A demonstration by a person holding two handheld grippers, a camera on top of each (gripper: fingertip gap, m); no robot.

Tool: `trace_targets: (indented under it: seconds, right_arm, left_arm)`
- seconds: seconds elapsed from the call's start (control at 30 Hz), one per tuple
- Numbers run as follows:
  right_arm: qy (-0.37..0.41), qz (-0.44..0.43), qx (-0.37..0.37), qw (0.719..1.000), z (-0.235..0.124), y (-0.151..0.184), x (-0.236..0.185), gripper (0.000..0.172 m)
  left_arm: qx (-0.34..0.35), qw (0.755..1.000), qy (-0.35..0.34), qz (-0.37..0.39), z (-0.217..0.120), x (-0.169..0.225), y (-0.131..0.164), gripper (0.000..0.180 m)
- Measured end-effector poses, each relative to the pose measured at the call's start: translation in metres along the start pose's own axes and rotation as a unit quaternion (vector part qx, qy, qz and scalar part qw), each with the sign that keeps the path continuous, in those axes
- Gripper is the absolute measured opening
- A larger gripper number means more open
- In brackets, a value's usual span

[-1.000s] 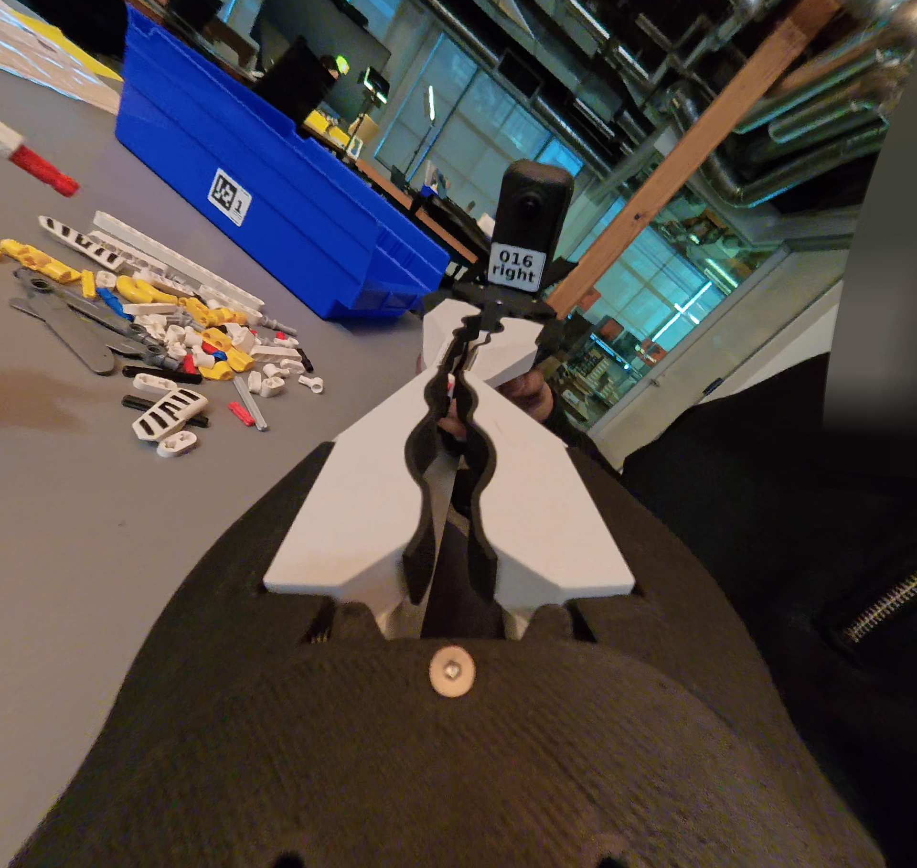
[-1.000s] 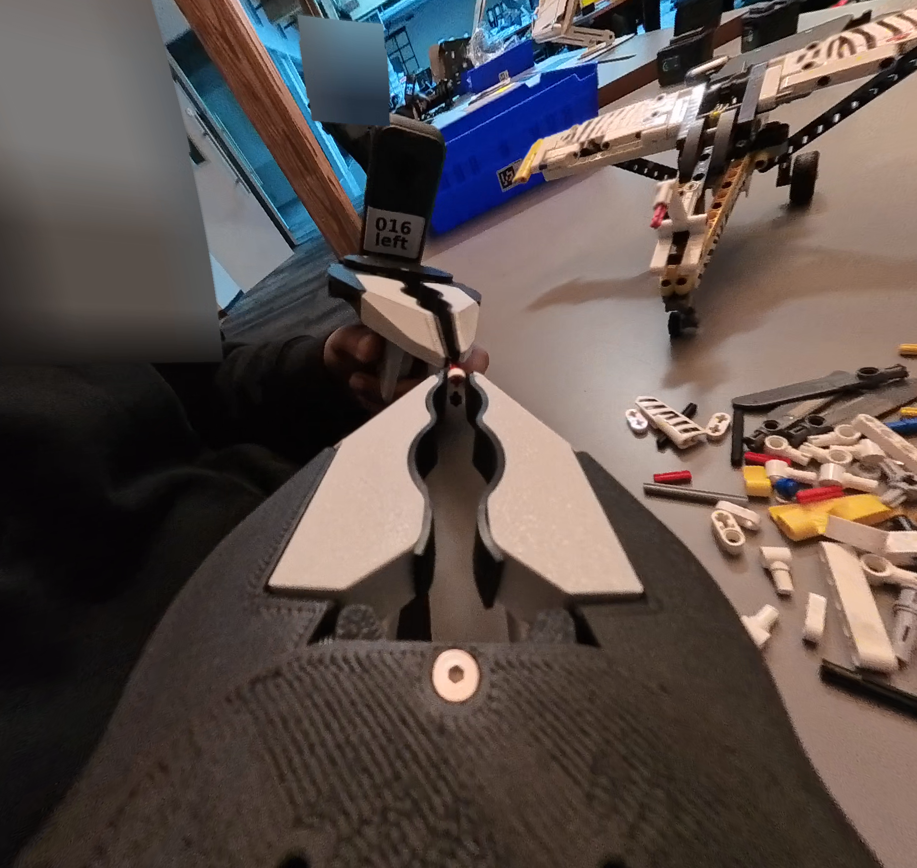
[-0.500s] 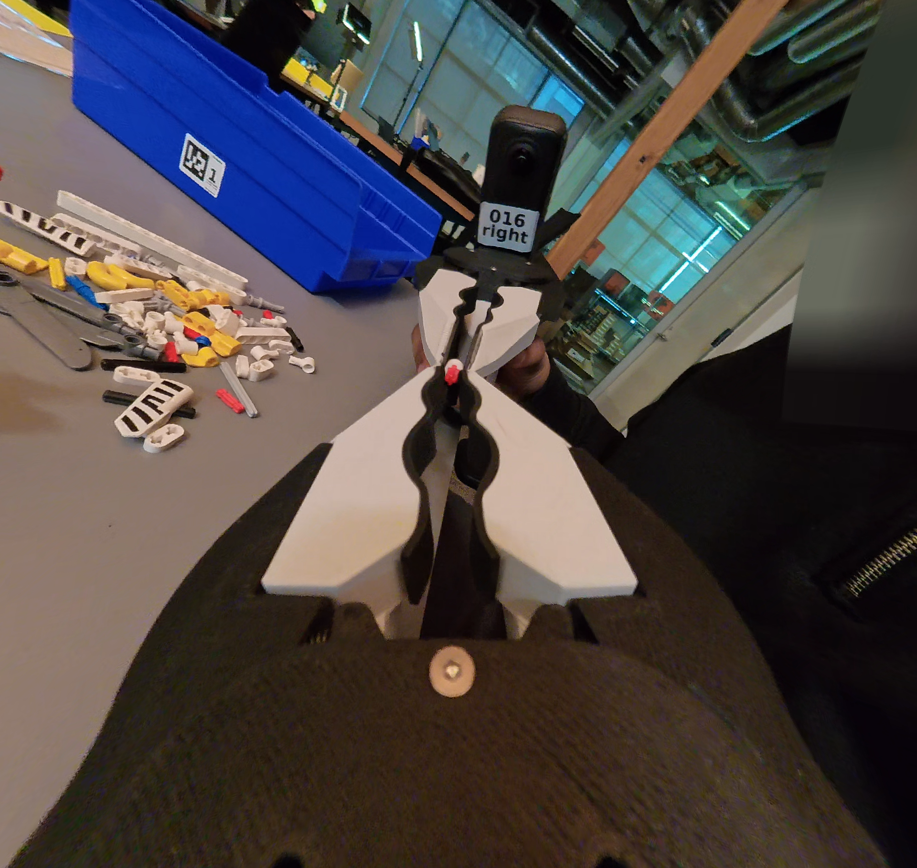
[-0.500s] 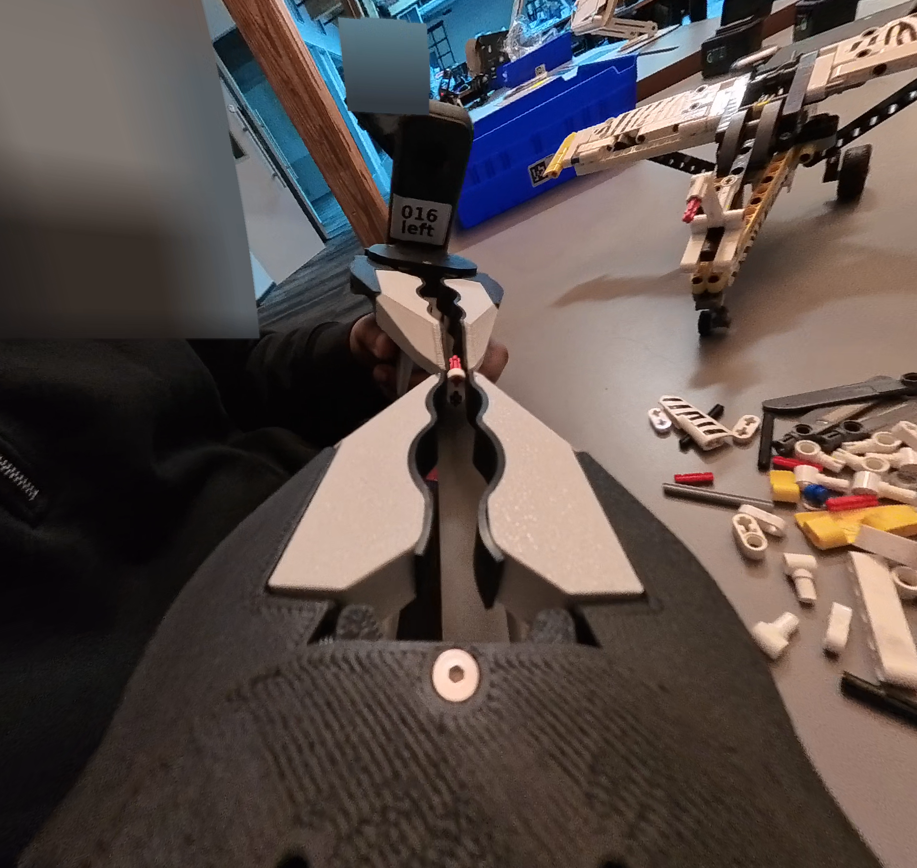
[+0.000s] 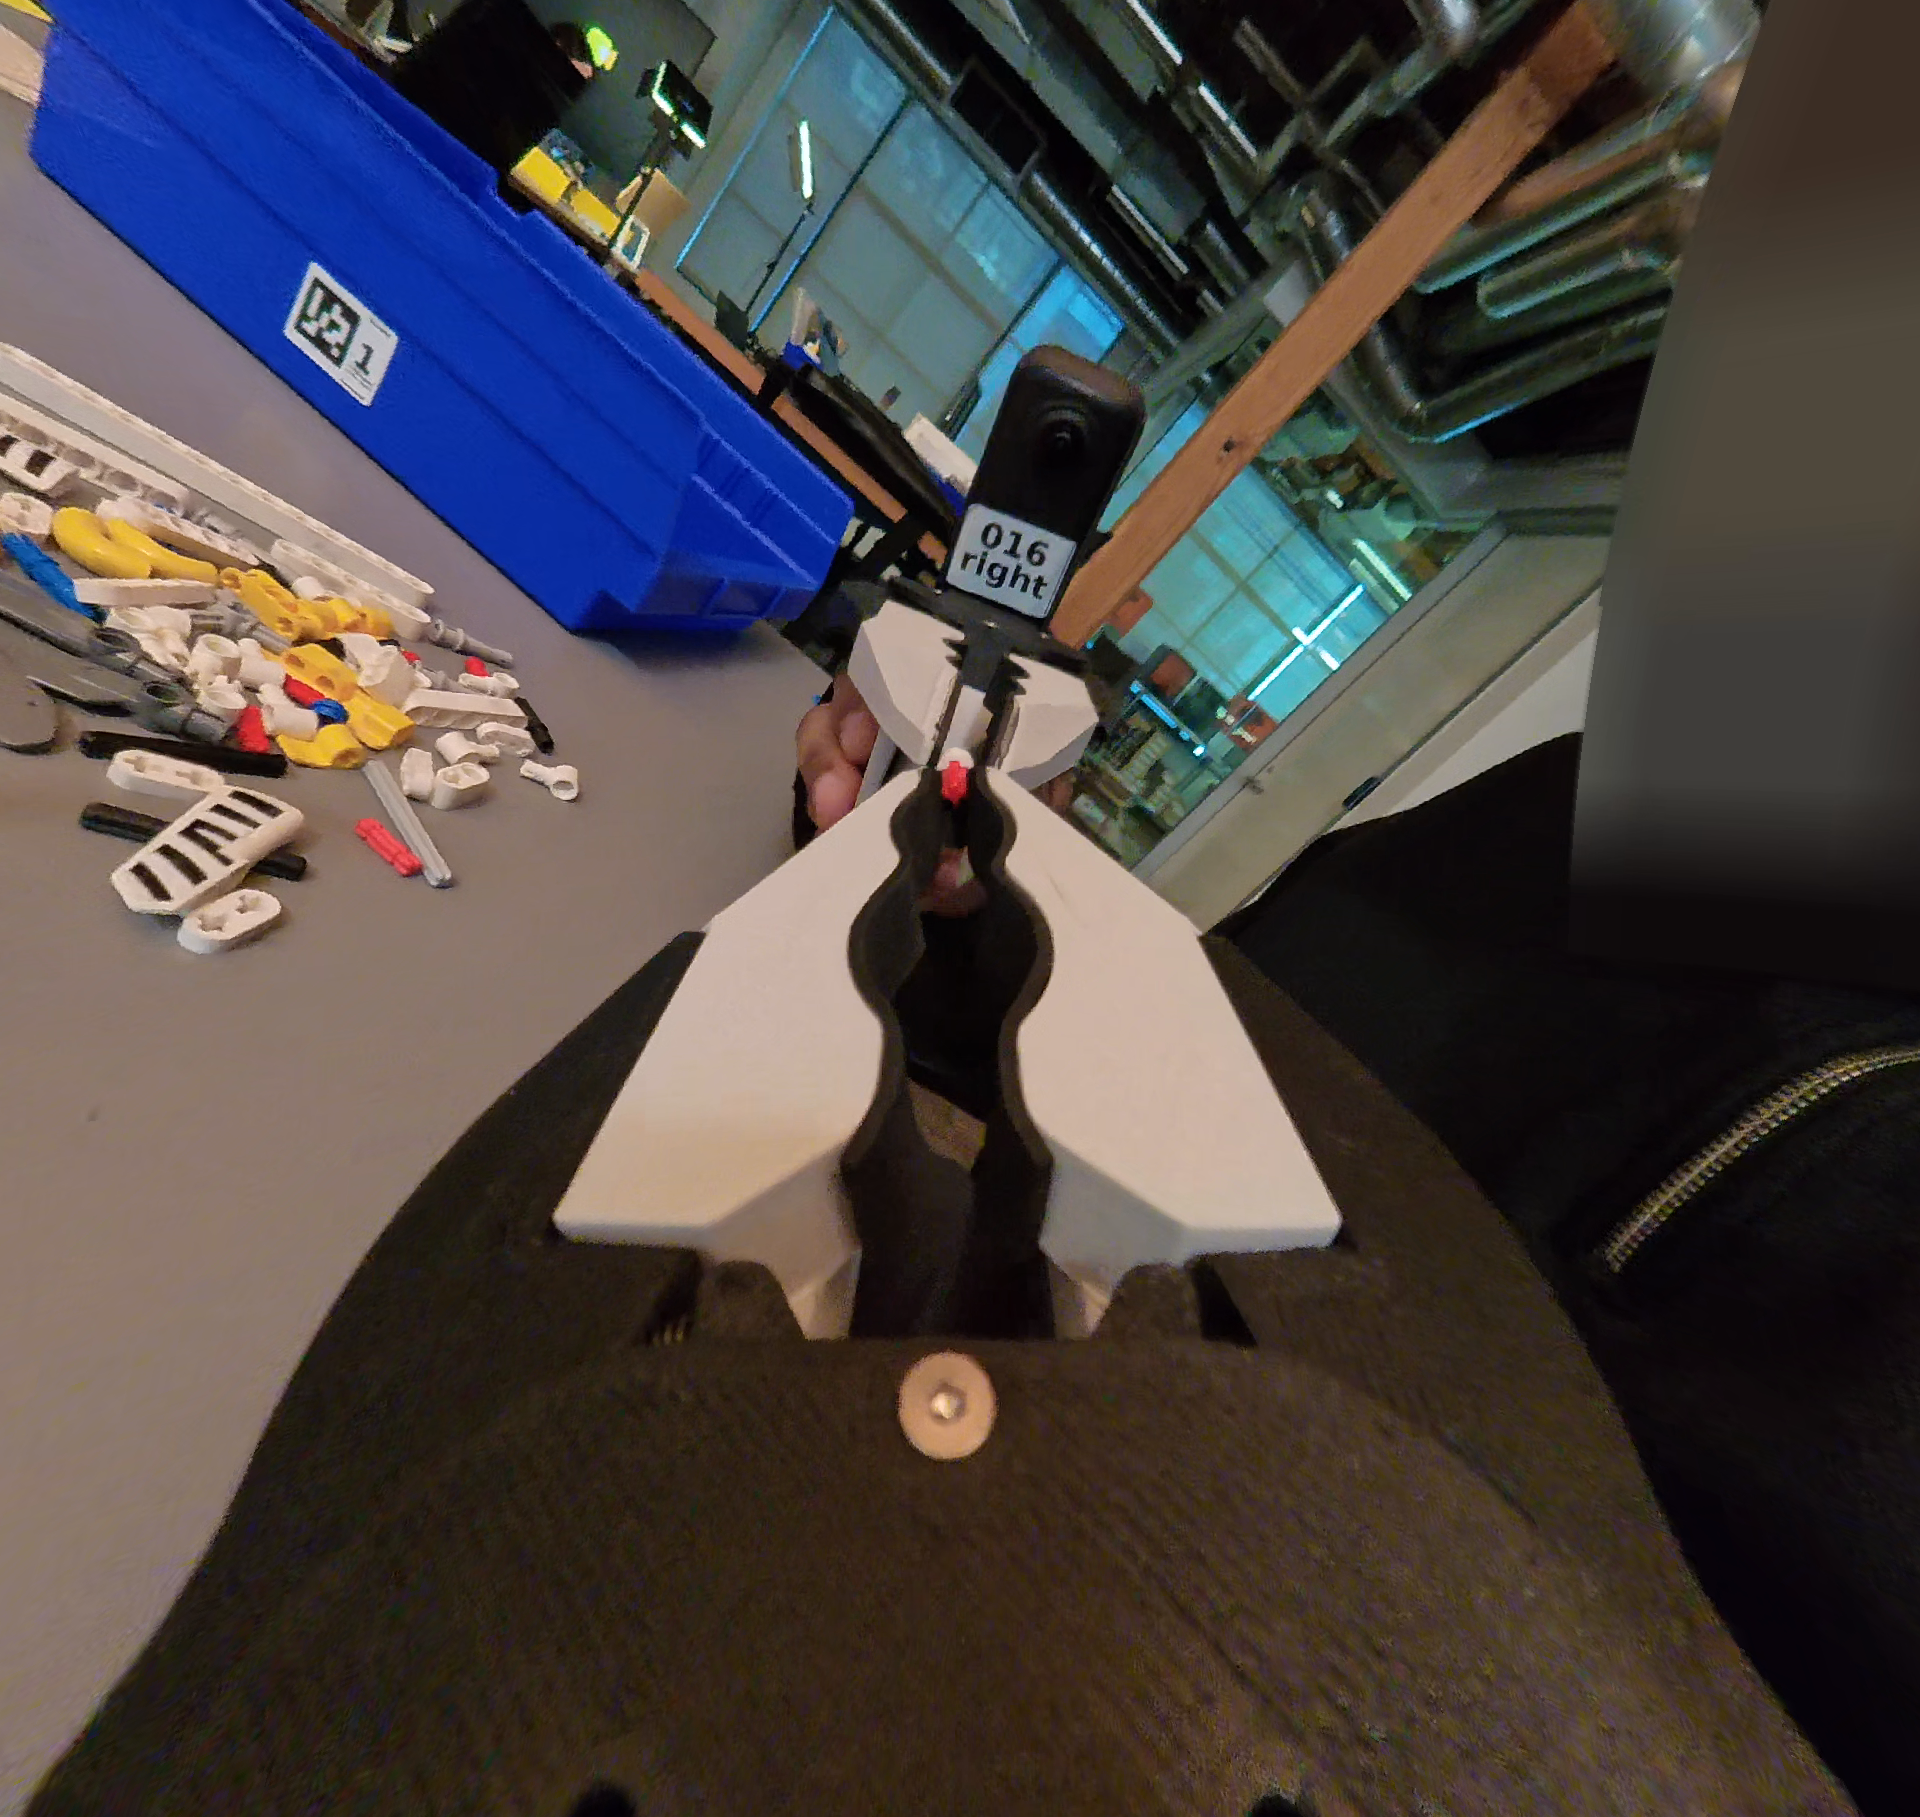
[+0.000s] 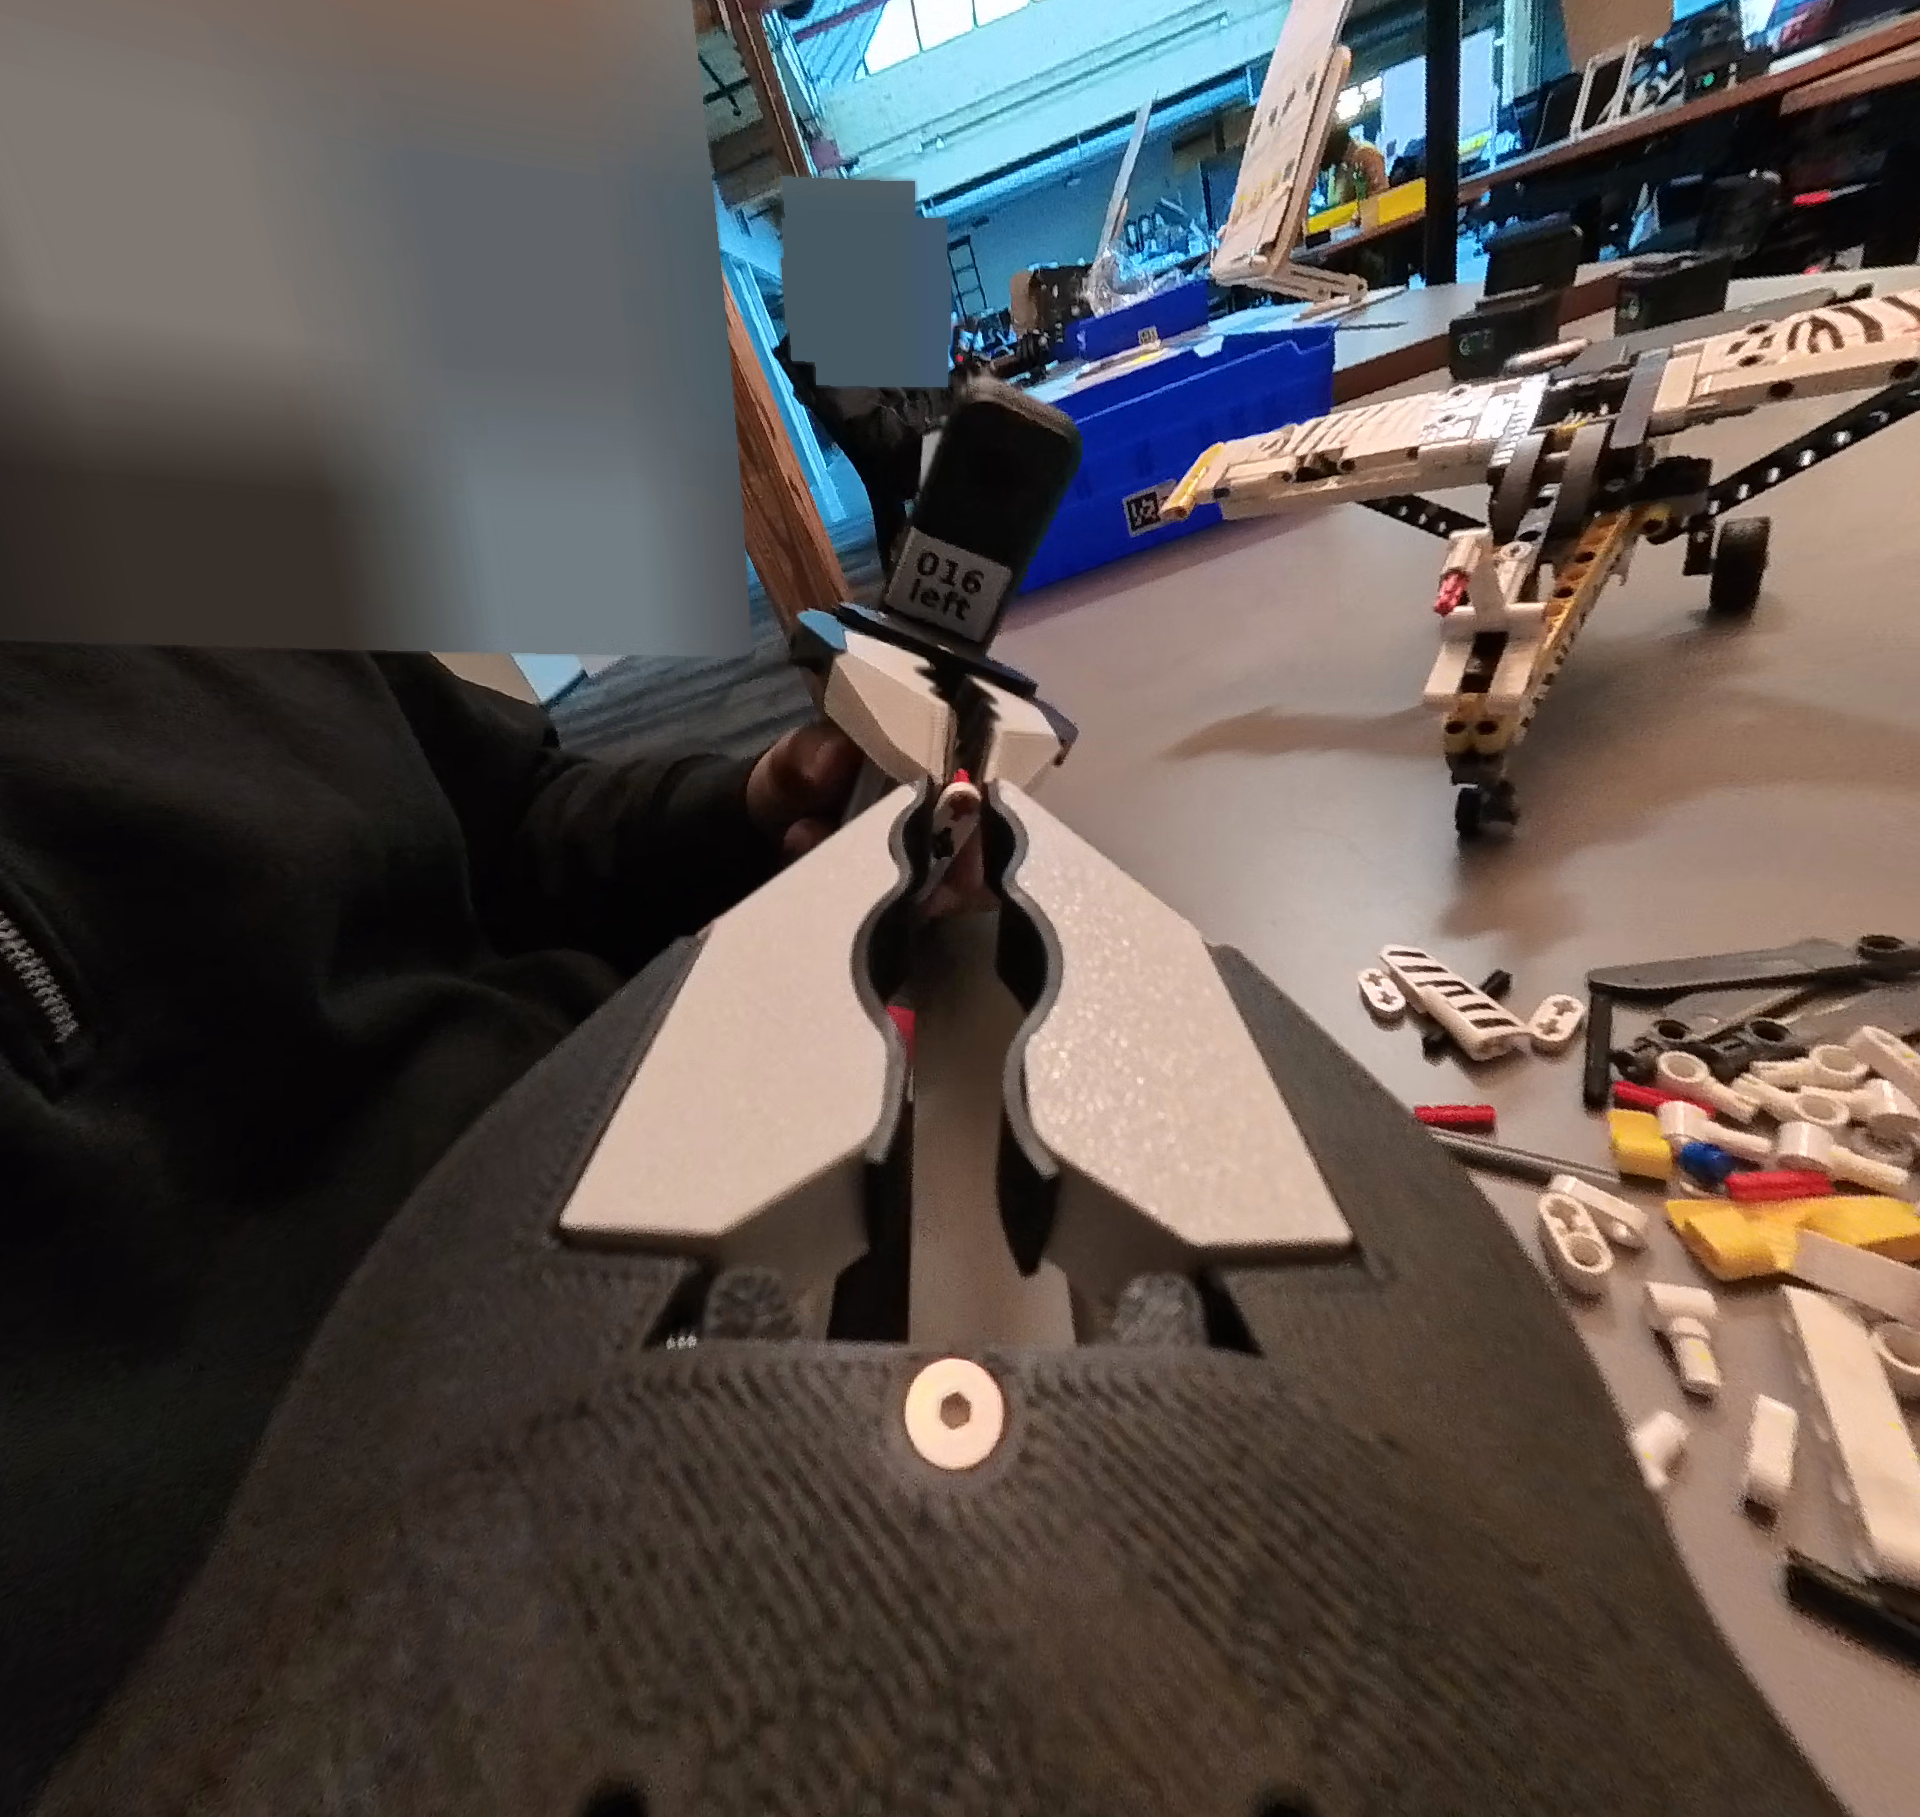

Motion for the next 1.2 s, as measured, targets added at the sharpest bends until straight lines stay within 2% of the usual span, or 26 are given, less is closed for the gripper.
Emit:
trace_targets:
  seconds: [0.07,0.2,0.23,0.33,0.4,0.53,0.7,0.83,1.03,1.2]
  right_arm:
    - [-0.012,0.004,0.016,1.0,0.0,-0.003,-0.003,0.007]
    - [-0.015,-0.018,0.025,0.999,0.003,-0.005,-0.008,0.016]
    - [-0.011,-0.023,0.016,1.0,0.004,-0.003,-0.007,0.011]
    - [0.001,-0.042,0.006,0.999,0.005,-0.001,-0.006,0.013]
    - [0.016,-0.085,0.016,0.996,0.005,-0.004,-0.007,0.026]
    - [0.034,-0.205,0.036,0.978,0.0,-0.009,-0.02,0.024]
    - [0.056,-0.287,-0.007,0.956,0.0,0.0,-0.022,0.023]
    - [0.045,-0.297,-0.013,0.954,0.001,0.002,-0.026,0.012]
    - [0.046,-0.309,-0.021,0.95,0.002,0.004,-0.029,0.018]
    - [0.043,-0.311,-0.033,0.949,0.0,0.007,-0.028,0.014]
  left_arm:
    - [0.015,1.0,0.015,-0.023,0.0,0.003,-0.002,0.001]
    - [0.062,0.99,0.057,-0.116,-0.001,0.006,-0.005,0.001]
    - [0.073,0.986,0.066,-0.133,-0.002,0.006,-0.006,0.001]
    - [0.073,0.986,0.058,-0.136,-0.003,0.005,-0.006,0.001]
    - [0.065,0.983,0.061,-0.158,-0.003,0.004,-0.005,0.001]
    - [0.05,0.974,0.082,-0.204,-0.001,0.006,-0.001,0.002]
    - [0.016,0.973,0.091,-0.212,0.003,0.011,0.007,0.002]
    - [0.005,0.971,0.091,-0.221,0.005,0.011,0.011,0.002]
    - [-0.014,0.968,0.106,-0.229,0.003,0.014,0.013,0.002]
    - [-0.014,0.967,0.105,-0.233,0.002,0.013,0.013,0.002]
Point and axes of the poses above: each gripper's, where its closed fingertips meet, z out along the fingers, y out of its underside, x = y × z across the jaws, the point moved 2 cm from there along -z, back along the fingers
